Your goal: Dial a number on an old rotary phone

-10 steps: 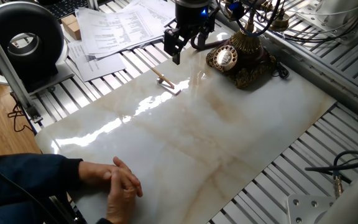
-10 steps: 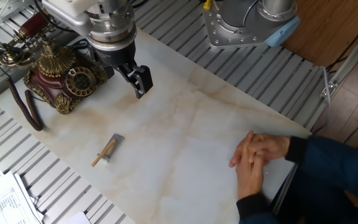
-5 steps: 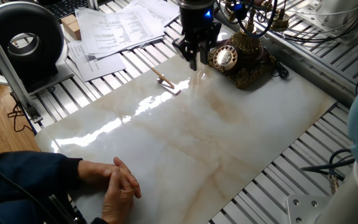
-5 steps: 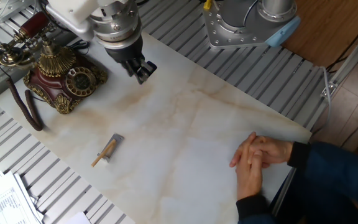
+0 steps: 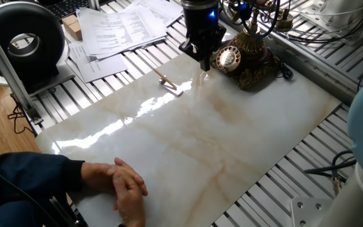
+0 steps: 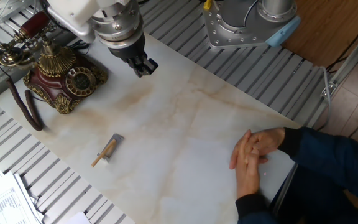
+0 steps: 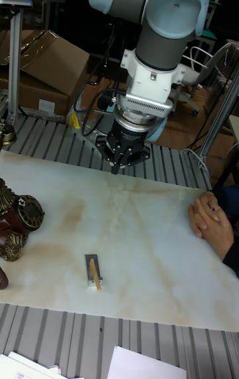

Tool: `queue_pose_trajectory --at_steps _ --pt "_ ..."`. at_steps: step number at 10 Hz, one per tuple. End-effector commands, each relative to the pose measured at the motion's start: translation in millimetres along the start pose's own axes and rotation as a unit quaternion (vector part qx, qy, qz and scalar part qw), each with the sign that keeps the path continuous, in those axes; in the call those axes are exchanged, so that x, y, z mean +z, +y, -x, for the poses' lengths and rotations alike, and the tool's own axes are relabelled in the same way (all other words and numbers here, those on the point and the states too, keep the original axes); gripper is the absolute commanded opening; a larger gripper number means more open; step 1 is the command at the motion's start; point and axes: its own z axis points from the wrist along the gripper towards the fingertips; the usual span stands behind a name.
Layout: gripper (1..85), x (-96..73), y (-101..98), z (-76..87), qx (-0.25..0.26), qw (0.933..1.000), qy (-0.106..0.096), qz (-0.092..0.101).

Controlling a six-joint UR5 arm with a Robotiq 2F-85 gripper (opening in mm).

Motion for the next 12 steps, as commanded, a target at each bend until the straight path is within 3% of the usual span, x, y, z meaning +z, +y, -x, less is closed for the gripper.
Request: queue_pose_trajectory --at_steps 1,2,3,5,7,8,9,10,11,12 --pt "2.0 -14.5 2.8 -15.9 0.008 0.9989 0.045 -0.009" --pt "2.0 -20.6 7.5 -10.7 0.019 0.9982 0.051 -0.026" --pt "2.0 -16.4 13.6 4.6 0.027 0.9984 0.039 -0.029" --pt "2.0 -8.5 35.4 28.3 0.035 0.9988 0.025 -0.022" --pt "2.0 -11.6 42.9 37.2 0.032 0.9991 0.014 -0.025" --pt "2.0 -11.3 53.1 40.4 0.028 0.9996 0.008 -0.005" --pt "2.0 -11.2 53.9 42.3 0.023 0.9997 0.005 -0.003" --pt "2.0 -11.5 53.7 56.3 0.012 0.9997 -0.022 -0.003" --pt "2.0 -13.5 68.5 76.6 0.005 0.9978 -0.061 0.025" --pt "2.0 -16.5 83.8 88.3 0.014 0.9949 -0.083 0.056"
